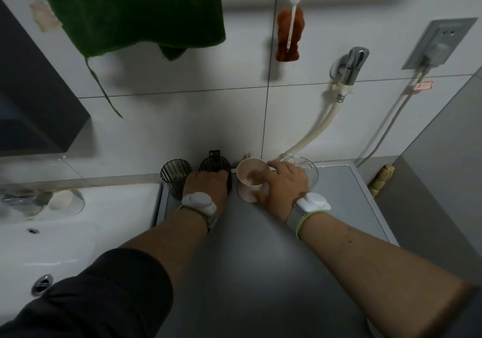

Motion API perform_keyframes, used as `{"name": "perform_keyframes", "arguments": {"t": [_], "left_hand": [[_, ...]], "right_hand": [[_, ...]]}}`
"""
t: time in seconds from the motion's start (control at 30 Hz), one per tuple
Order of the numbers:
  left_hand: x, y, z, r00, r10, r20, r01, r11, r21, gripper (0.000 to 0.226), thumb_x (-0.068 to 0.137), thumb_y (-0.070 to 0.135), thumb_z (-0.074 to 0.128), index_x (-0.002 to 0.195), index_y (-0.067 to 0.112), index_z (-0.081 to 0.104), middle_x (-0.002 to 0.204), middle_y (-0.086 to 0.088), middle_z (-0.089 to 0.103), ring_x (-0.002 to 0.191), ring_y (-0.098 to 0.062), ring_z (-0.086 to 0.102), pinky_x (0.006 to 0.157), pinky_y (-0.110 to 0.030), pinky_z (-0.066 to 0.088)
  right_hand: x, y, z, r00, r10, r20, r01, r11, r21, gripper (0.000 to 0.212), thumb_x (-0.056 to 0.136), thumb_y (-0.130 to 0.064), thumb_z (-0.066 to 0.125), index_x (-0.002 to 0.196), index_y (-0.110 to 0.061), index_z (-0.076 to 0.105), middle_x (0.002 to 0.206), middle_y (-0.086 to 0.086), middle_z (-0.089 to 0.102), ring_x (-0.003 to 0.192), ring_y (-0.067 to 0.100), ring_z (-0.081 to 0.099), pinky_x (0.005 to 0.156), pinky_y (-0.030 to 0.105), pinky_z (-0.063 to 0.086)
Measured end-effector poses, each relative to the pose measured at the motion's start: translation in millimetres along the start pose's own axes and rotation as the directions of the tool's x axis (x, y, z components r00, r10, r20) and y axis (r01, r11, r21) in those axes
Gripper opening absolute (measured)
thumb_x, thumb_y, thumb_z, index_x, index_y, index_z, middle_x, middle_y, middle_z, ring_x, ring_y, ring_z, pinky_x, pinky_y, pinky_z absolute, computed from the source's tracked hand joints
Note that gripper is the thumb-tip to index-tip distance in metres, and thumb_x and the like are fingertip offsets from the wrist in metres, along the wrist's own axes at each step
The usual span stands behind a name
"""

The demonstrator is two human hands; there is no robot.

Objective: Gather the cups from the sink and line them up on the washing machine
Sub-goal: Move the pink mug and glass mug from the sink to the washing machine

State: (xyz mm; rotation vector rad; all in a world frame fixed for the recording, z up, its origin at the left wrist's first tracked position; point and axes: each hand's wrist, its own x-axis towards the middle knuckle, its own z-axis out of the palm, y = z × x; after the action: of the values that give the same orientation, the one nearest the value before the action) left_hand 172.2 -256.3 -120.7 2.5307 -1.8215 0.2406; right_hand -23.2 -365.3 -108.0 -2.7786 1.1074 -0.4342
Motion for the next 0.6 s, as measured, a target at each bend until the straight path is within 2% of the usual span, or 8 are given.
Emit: {"name": "perform_keyframes", "arguments": {"t": [0.1, 0.2, 0.4, 0.6], "left_hand": [[-4, -1, -2, 0.999, 0.018, -0.037, -0.017, 0.999, 0.043, 0.015, 0.091, 0.030, 0.045, 0.096, 0.023, 0.058, 0.079, -0.003, 0.068, 0.070, -0.028, 0.064, 0.065, -0.033, 0.035], [-5, 0, -3, 1.000, 0.007, -0.012, -0.007, 0.999, 0.051, 0.019, 0.092, 0.030, 0.045, 0.102, 0.022, 0.058, 0.085, -0.004, 0.068, 0.077, -0.028, 0.066, 0.074, -0.034, 0.042], [0, 2, -9, 0.999, -0.013, 0.046, 0.010, 0.998, 0.063, 0.019, 0.090, 0.030, 0.046, 0.105, 0.022, 0.055, 0.089, -0.003, 0.068, 0.081, -0.028, 0.065, 0.081, -0.036, 0.042], [-2, 1, -11, 0.998, -0.033, 0.048, 0.031, 0.998, 0.047, 0.023, 0.089, 0.033, 0.044, 0.104, 0.020, 0.057, 0.090, -0.004, 0.069, 0.083, -0.028, 0.065, 0.084, -0.036, 0.040]], "right_hand": [[5, -1, 4, 0.999, 0.004, 0.043, -0.003, 1.000, -0.026, 0.042, 0.074, -0.066, 0.058, 0.109, -0.046, 0.066, 0.138, -0.005, 0.057, 0.126, 0.027, 0.050, 0.101, 0.040, 0.030], [8, 2, 6, 0.998, -0.004, 0.068, 0.005, 1.000, -0.011, 0.036, 0.077, -0.062, 0.059, 0.108, -0.046, 0.066, 0.143, -0.005, 0.053, 0.128, 0.028, 0.049, 0.103, 0.043, 0.029], [15, 5, 4, 0.996, -0.018, 0.091, 0.020, 0.999, -0.025, 0.038, 0.078, -0.066, 0.056, 0.112, -0.050, 0.066, 0.146, -0.009, 0.049, 0.129, 0.026, 0.048, 0.103, 0.043, 0.028], [19, 3, 2, 0.994, -0.022, 0.103, 0.024, 0.999, -0.027, 0.041, 0.079, -0.066, 0.055, 0.117, -0.051, 0.063, 0.148, -0.011, 0.047, 0.133, 0.025, 0.044, 0.106, 0.043, 0.025]]}}
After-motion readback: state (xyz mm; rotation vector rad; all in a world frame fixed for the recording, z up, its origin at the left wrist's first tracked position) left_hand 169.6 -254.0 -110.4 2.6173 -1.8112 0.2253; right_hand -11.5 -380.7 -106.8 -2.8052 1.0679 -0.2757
